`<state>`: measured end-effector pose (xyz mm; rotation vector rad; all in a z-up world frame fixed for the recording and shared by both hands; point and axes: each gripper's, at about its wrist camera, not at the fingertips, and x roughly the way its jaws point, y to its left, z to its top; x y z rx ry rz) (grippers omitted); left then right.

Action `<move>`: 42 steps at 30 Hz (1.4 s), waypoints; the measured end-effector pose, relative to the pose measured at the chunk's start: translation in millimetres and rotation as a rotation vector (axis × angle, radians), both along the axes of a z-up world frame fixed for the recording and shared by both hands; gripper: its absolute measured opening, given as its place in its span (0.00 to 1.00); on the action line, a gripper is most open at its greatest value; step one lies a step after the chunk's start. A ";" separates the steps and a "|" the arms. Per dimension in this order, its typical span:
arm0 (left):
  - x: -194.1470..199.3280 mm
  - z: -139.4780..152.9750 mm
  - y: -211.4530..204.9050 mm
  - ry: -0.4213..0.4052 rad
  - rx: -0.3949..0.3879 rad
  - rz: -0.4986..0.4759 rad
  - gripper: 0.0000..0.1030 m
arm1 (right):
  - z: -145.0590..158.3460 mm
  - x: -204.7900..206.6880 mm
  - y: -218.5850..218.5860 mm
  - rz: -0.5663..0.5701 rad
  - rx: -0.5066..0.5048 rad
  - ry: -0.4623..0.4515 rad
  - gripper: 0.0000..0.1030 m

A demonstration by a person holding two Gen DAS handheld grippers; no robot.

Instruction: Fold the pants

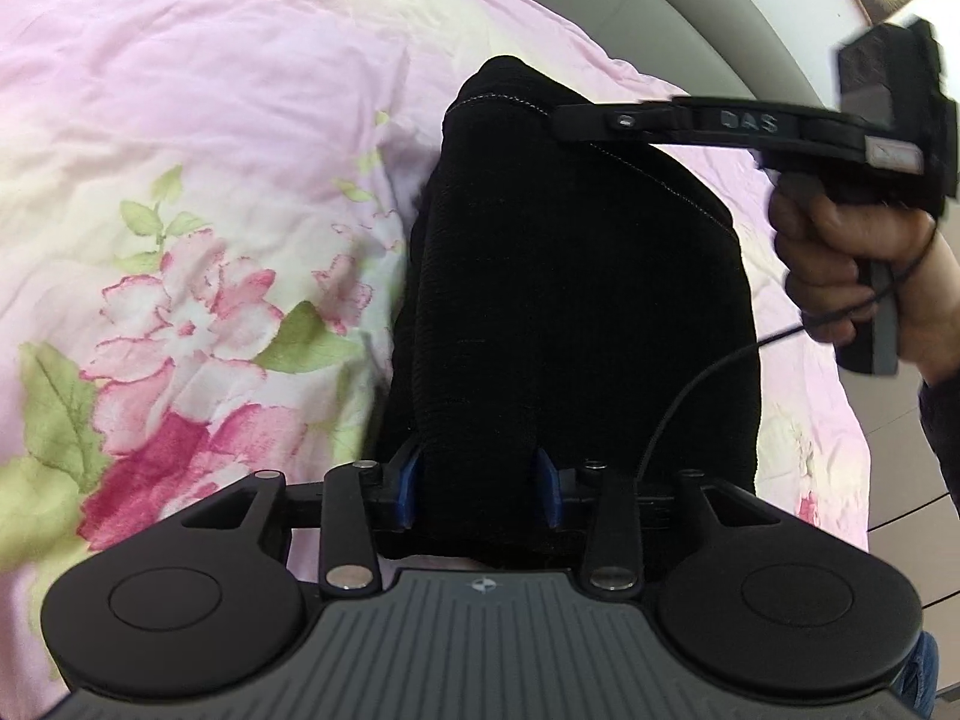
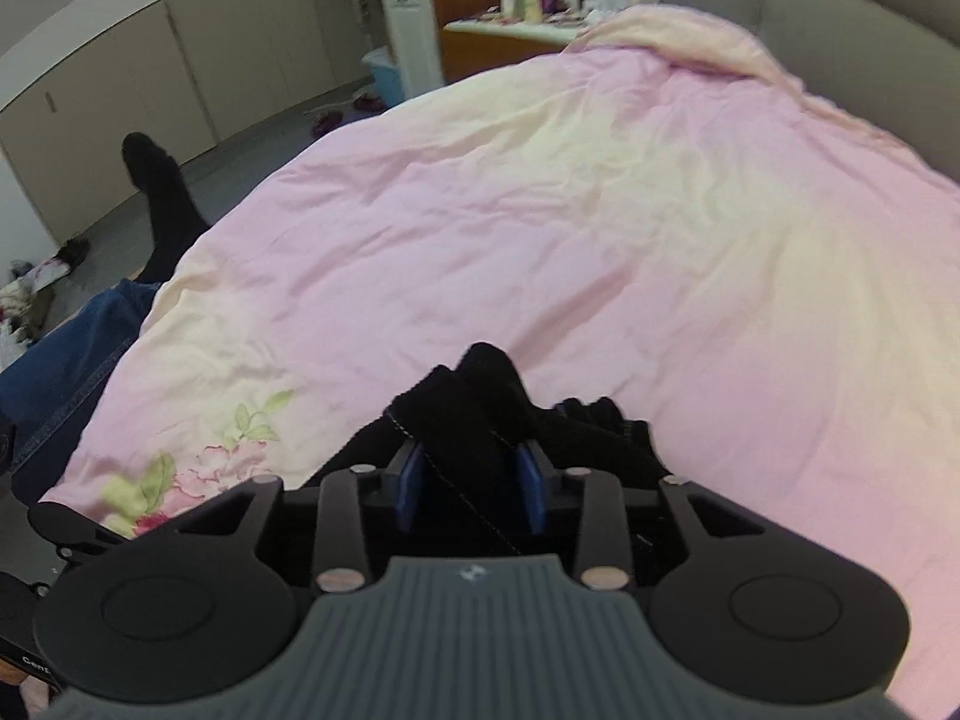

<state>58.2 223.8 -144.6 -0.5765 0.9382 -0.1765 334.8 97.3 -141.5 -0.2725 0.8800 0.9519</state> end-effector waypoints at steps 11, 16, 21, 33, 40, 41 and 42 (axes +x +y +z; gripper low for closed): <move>-0.1 7.4 -10.2 -0.002 0.085 0.011 0.49 | -4.6 -145.6 -111.4 -0.295 0.035 -0.131 0.34; 3.0 11.8 -21.4 -0.004 0.165 0.000 0.53 | -28.6 -176.9 -143.3 -0.428 0.099 -0.003 0.36; 4.3 15.8 -36.8 0.005 0.275 -0.058 0.58 | -75.0 -200.5 -138.3 -0.434 -0.050 0.030 0.36; 35.0 97.3 -39.3 -0.195 0.475 -0.072 0.55 | -23.4 -191.3 -185.8 -0.555 0.201 -0.055 0.38; 93.0 89.7 -67.2 -0.237 0.590 -0.208 0.35 | -3.8 -150.0 -162.2 -0.598 0.238 -0.173 0.41; 100.1 86.2 -66.2 -0.231 0.573 -0.212 0.34 | -4.8 -142.2 -156.5 -0.590 0.229 -0.172 0.38; 107.0 81.3 -66.0 -0.219 0.565 -0.211 0.33 | -7.2 -132.8 -150.7 -0.587 0.217 -0.167 0.29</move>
